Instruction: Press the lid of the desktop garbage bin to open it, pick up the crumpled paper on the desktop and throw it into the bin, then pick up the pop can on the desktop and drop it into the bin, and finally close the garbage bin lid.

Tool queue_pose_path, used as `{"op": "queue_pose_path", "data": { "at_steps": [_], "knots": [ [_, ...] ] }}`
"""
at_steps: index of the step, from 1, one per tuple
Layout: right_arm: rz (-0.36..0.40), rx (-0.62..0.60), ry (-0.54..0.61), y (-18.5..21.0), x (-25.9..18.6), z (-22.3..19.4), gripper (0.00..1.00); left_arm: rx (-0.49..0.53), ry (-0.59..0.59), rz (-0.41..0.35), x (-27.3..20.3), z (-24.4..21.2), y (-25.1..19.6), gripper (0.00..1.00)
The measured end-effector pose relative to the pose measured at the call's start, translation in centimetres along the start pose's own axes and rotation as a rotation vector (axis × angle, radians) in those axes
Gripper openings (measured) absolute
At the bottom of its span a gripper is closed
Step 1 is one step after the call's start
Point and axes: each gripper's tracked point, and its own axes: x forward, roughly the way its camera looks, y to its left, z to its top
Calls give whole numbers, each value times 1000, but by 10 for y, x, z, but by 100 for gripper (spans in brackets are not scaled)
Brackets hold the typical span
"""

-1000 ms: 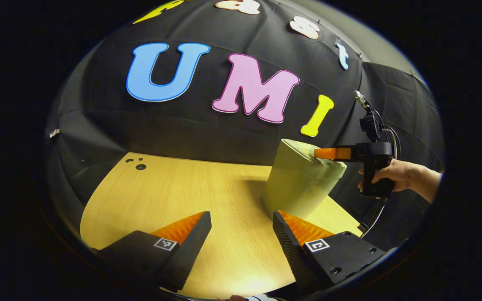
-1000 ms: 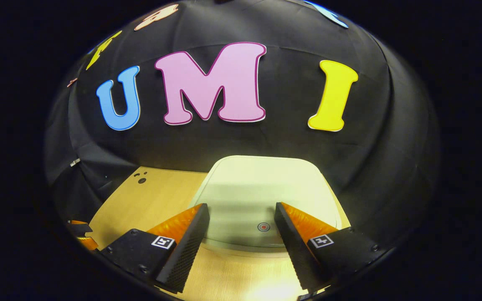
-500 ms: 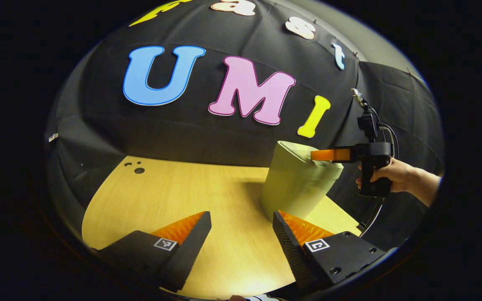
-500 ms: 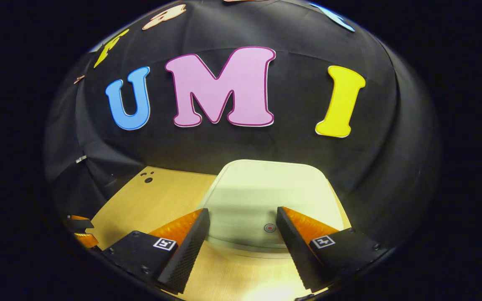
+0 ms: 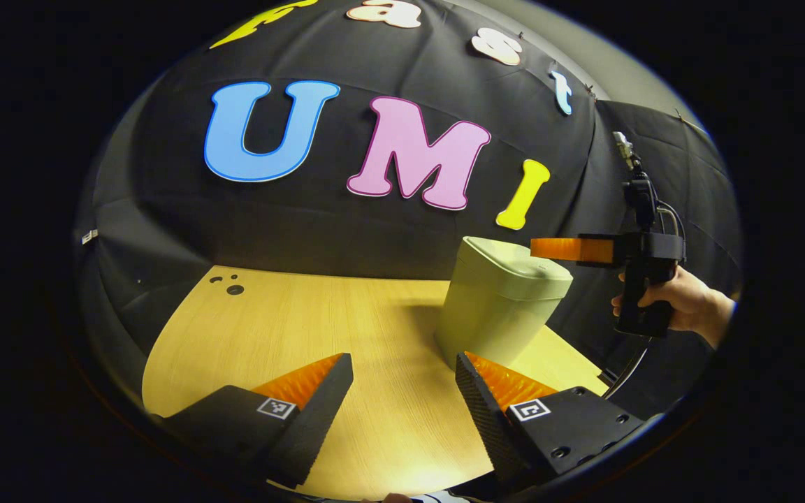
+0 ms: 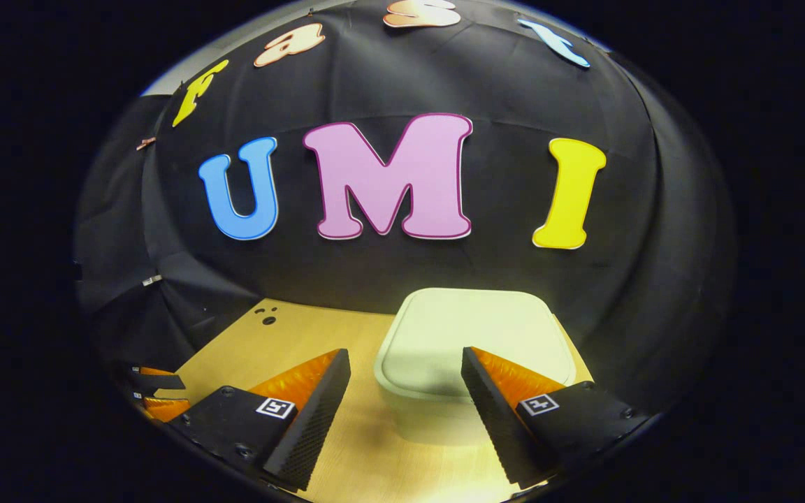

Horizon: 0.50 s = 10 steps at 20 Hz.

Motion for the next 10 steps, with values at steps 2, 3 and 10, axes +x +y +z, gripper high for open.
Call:
{"op": "queue_pose_path", "data": {
  "at_steps": [2, 3, 10],
  "knots": [
    [14, 4, -23, 11, -11, 3, 100, 1, -3, 0, 2, 3, -1, 95],
    [18, 8, -35, 15, -16, 5, 100, -3, -5, -1, 3, 3, -1, 95],
    [59, 15, -65, 34, -40, -10, 100, -1, -31, 12, 9, 17, -9, 95]
  ]
}}
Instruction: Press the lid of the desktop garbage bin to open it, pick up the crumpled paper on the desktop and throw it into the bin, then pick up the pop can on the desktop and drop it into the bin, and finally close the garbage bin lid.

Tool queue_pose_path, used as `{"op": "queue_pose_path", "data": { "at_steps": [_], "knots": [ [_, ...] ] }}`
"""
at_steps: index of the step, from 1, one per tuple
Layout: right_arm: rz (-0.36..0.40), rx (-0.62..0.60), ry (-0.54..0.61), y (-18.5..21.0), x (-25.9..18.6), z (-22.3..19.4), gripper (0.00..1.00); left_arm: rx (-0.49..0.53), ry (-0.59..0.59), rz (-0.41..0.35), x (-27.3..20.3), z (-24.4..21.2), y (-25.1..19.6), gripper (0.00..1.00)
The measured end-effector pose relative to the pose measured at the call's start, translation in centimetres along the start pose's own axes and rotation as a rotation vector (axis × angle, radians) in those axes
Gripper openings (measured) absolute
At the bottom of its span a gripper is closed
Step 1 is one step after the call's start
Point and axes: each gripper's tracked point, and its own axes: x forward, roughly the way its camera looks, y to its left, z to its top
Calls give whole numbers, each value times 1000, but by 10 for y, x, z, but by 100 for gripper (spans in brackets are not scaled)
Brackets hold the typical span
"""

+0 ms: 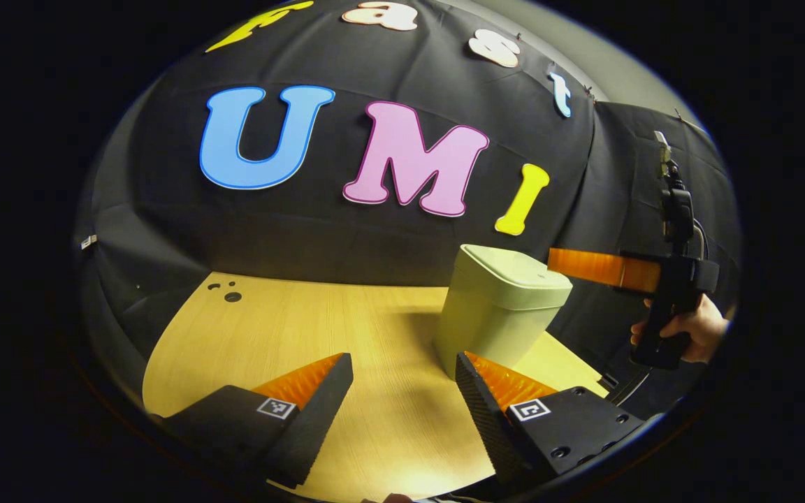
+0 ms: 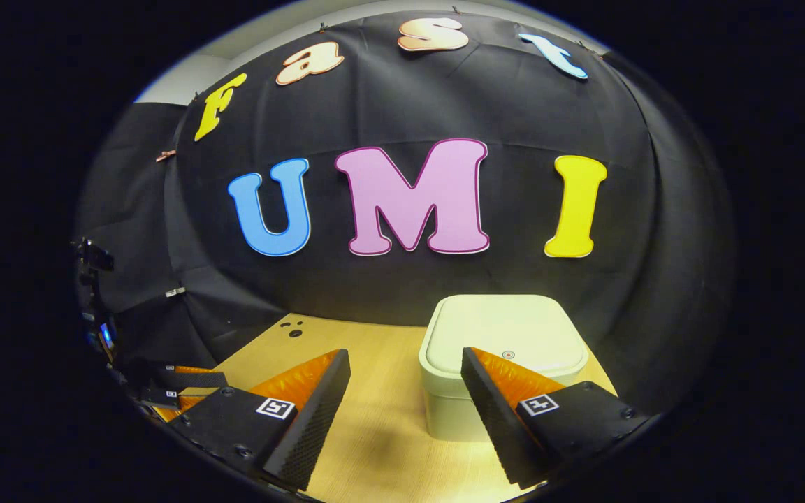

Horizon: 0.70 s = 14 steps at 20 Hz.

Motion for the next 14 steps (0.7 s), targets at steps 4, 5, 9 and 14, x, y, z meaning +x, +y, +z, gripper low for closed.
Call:
{"op": "queue_pose_path", "data": {
  "at_steps": [4, 5, 9, 14],
  "knots": [
    [50, -10, -12, 5, -12, -11, 100, 11, -20, 19, 3, 8, -10, 95],
    [62, -13, -7, 3, -14, -14, 100, 12, -21, 27, 3, 9, -14, 95],
    [94, -8, -7, -4, -22, -18, 100, 7, -37, 53, 4, 16, -30, 95],
    [136, -3, 1, -15, -27, -32, 100, 27, -48, 113, 7, 15, -39, 95]
  ]
}}
